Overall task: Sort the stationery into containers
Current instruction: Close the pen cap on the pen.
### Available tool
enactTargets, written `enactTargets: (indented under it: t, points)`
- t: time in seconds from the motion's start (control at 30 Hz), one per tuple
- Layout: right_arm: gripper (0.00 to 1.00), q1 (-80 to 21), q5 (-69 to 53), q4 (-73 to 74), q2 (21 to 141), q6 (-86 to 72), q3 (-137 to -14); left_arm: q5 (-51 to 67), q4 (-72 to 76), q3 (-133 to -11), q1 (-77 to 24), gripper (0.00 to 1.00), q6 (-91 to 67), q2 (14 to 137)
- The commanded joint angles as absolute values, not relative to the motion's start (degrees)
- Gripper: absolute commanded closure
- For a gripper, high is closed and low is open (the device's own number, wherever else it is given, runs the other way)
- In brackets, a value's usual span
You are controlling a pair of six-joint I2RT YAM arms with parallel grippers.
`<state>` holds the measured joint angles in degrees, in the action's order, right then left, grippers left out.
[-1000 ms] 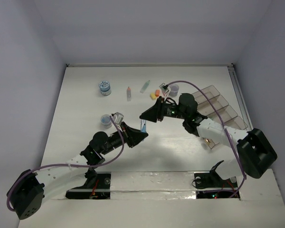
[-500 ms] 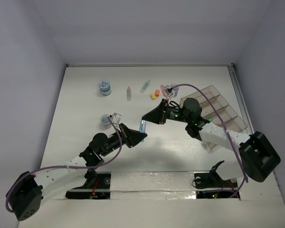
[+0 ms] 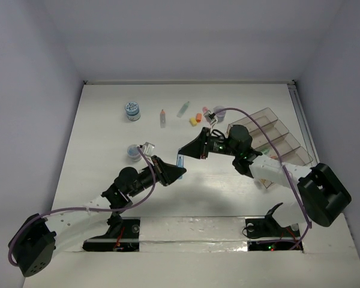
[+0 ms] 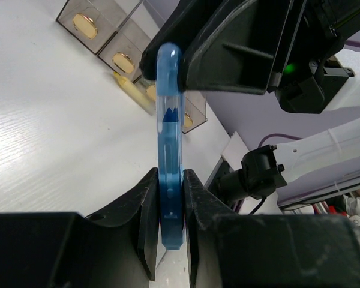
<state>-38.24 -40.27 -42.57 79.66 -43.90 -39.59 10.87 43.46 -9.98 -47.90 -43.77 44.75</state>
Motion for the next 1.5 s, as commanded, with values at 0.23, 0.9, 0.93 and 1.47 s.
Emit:
enactTargets:
  t: [0.23, 0.9, 0.93, 1.47]
  points:
    - [0.94, -39.73, -41.75, -36.12, 80.16, -39.64, -41.4, 8.88, 47.46, -14.33, -47.72, 1.0, -40.96, 42.45]
    - [1.0, -44.56, -40.78, -42.8, 81.47, -41.83, -32.79, 1.42, 40.17, -20.21, -47.72, 1.0, -37.53, 37.62]
    - [1.0, -44.56, -40.17, -42.89, 81.47, -42.18, -32.44, 1.32, 39.64, -20.56, -47.72, 1.0, -37.18, 37.44]
    - [1.0, -49.75, -39.11, -42.89, 85.52, -42.89, -30.68, 0.61, 35.25, -26.98, -45.36, 1.0, -32.26, 38.93]
